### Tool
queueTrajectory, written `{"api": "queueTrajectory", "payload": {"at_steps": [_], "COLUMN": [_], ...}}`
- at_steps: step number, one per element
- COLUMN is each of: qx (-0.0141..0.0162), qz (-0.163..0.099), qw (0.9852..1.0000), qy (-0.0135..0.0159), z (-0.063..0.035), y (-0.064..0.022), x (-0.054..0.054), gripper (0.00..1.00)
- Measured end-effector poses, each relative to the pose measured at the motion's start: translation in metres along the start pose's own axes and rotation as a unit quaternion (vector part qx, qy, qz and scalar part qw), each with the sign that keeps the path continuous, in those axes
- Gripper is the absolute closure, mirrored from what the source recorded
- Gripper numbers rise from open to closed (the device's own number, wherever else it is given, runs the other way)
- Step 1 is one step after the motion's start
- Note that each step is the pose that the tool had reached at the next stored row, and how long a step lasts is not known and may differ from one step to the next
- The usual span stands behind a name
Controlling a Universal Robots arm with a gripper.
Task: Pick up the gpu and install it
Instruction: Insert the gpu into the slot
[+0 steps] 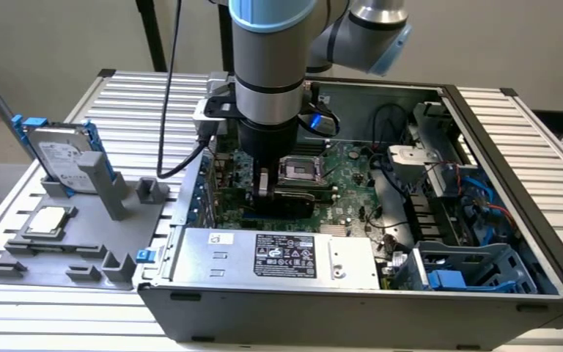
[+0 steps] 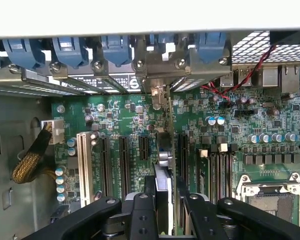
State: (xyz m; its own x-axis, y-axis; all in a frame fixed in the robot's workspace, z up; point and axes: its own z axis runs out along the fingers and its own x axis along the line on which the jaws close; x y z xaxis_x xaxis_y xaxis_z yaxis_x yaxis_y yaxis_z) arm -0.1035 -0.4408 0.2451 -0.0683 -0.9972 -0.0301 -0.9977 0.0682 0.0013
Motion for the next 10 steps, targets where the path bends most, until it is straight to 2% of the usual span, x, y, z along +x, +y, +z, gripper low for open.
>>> {"api": "queueTrajectory", "payload": {"at_steps": [3,5,10], "qx": [-0.0002,-0.001,-0.0009], "qz": [0.0,0.0,0.0], "qw": [1.0,1.0,1.0], "qy": [-0.0023,-0.0008,-0.0007], "z": [-0.0041,-0.0086,-0.0091], "y": [0.0,-0.0001,0.0], "x": [-0.0006,-0.0005,-0.0004], "gripper": [0.73,0.73,0.73]}}
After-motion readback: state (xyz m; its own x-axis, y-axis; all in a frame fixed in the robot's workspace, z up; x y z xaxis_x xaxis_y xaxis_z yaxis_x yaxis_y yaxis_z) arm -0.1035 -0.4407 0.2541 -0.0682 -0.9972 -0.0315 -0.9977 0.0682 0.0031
